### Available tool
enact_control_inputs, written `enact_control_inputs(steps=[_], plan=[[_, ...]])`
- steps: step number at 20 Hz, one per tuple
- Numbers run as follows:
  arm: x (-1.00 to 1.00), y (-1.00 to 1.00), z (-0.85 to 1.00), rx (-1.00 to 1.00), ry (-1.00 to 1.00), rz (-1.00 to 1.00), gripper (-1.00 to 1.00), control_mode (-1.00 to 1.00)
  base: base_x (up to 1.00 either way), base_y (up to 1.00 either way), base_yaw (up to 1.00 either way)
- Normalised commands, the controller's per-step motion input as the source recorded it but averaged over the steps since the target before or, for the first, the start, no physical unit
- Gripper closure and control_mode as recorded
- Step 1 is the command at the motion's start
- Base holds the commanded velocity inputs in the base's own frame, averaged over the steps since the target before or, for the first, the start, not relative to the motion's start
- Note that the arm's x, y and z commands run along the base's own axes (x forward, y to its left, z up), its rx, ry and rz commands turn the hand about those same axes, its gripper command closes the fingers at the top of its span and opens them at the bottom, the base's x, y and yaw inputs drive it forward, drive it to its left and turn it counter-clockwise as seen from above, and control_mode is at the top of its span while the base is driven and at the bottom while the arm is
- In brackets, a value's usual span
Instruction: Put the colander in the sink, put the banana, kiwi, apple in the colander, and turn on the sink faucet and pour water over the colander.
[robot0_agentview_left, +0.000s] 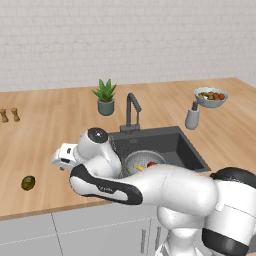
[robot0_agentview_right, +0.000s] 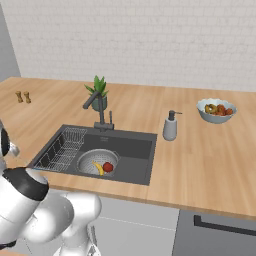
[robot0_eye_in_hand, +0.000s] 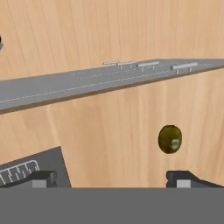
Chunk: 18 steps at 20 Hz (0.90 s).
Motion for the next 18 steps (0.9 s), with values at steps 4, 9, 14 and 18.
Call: enact_control_inputs(steps=[4, 9, 14, 18], plan=[[0.28, 0.67, -0.13, -0.14, 0.02, 0.00, -1.00, -1.00, 0.00, 0.00, 0.00], [0.21, 0.64, -0.23, -0.08, 0.00, 0.00, -1.00, -1.00, 0.00, 0.00, 0.00], [0.21, 0.37, -0.17, 0.00, 0.03, 0.00, -1.00, -1.00, 0.00, 0.00, 0.00], [0.08, 0.35, -0.15, 0.00, 0.08, 0.05, -1.00, -1.00, 0.00, 0.00, 0.00]])
